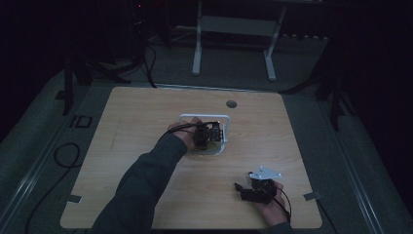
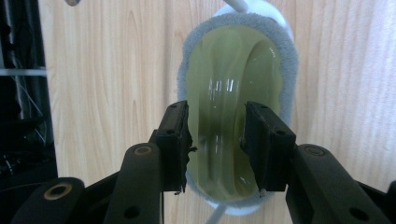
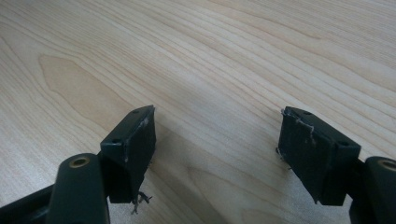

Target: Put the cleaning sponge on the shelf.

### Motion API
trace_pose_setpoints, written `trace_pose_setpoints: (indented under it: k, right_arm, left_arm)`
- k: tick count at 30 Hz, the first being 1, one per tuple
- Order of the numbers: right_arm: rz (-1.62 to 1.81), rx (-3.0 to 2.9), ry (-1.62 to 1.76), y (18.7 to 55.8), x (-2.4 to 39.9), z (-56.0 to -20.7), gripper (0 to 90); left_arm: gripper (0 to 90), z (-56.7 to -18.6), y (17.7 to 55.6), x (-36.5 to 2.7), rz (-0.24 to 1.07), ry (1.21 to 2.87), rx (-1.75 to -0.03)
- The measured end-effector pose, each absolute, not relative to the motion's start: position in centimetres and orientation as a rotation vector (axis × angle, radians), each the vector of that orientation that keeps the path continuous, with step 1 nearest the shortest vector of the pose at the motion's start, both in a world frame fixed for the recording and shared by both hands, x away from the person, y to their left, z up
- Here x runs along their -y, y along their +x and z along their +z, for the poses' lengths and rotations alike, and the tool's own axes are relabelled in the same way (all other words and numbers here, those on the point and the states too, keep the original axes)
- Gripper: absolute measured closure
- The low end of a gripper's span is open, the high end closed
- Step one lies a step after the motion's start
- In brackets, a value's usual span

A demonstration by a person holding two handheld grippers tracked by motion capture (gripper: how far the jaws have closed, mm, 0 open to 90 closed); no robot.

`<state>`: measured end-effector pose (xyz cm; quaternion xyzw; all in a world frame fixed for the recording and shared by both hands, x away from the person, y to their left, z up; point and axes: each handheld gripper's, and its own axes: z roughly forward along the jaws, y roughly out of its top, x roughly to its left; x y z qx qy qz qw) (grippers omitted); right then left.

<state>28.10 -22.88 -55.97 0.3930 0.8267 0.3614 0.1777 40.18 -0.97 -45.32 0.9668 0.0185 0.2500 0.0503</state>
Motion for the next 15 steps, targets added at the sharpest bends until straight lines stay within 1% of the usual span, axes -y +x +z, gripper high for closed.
trace_pose_setpoints:
  k: [5, 6, 11, 15]
  right_arm:
    - [1.023, -2.339, 1.112, 28.1, 22.9, -56.0, 27.1]
    - [1.022, -2.340, 1.112, 28.1, 22.9, -56.0, 27.1]
    - [1.022, -2.340, 1.113, 28.1, 22.9, -56.0, 27.1]
    - [1.023, -2.339, 1.113, 28.1, 22.9, -56.0, 27.1]
  left_arm:
    - [60.6, -44.1, 39.6, 0.4, 0.728, 2.901, -0.079]
    - [60.7, -43.4, 39.4, -0.1, 0.703, 2.883, -0.117]
    - [61.5, -42.1, 38.9, -1.3, 0.648, 2.827, -0.184]
    - [61.2, -41.0, 38.0, -2.6, 0.658, 2.791, -0.237]
